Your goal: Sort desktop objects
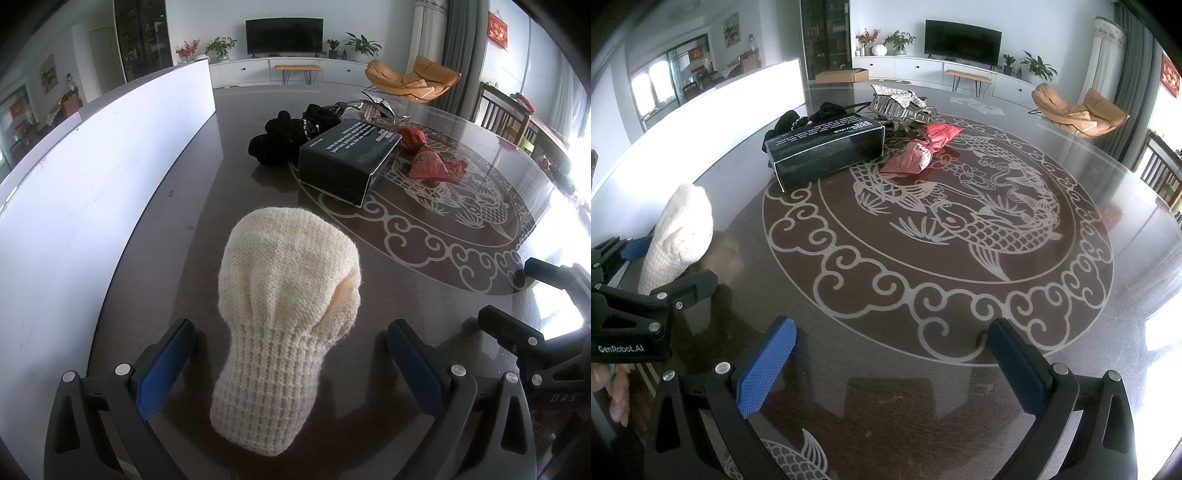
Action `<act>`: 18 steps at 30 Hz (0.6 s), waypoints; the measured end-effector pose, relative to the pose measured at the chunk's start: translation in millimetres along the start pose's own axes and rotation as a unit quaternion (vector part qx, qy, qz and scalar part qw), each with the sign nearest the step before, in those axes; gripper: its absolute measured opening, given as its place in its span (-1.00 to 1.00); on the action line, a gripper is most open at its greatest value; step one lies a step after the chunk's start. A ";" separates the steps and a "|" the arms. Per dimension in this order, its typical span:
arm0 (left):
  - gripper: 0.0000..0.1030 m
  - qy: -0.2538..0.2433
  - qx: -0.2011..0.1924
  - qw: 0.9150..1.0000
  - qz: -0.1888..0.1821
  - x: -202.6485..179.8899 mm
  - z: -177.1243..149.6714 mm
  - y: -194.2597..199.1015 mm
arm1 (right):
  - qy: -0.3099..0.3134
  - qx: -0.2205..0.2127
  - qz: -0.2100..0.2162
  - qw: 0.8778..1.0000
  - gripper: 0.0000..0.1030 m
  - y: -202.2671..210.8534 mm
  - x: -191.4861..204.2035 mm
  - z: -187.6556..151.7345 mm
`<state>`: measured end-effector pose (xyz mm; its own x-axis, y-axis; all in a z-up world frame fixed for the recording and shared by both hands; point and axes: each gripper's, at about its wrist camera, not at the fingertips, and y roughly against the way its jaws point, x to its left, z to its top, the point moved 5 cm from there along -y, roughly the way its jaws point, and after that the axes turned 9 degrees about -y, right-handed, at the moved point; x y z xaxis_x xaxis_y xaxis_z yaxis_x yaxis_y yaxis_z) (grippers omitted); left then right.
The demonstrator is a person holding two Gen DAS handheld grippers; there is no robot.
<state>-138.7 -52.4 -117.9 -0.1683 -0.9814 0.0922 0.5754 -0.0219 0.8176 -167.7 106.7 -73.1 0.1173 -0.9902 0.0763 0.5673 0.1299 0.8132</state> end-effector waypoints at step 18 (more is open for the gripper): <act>1.00 0.000 -0.001 1.000 0.000 0.4 -0.7 -0.3 | 0.000 0.000 0.000 1.000 1.00 0.8 -0.8 0.0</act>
<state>-138.4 -52.8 -118.6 -0.1691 -0.9813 0.0917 0.5764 -0.0230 0.8168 -167.3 107.6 -72.5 0.1171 -0.9902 0.0763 0.5676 0.1297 0.8131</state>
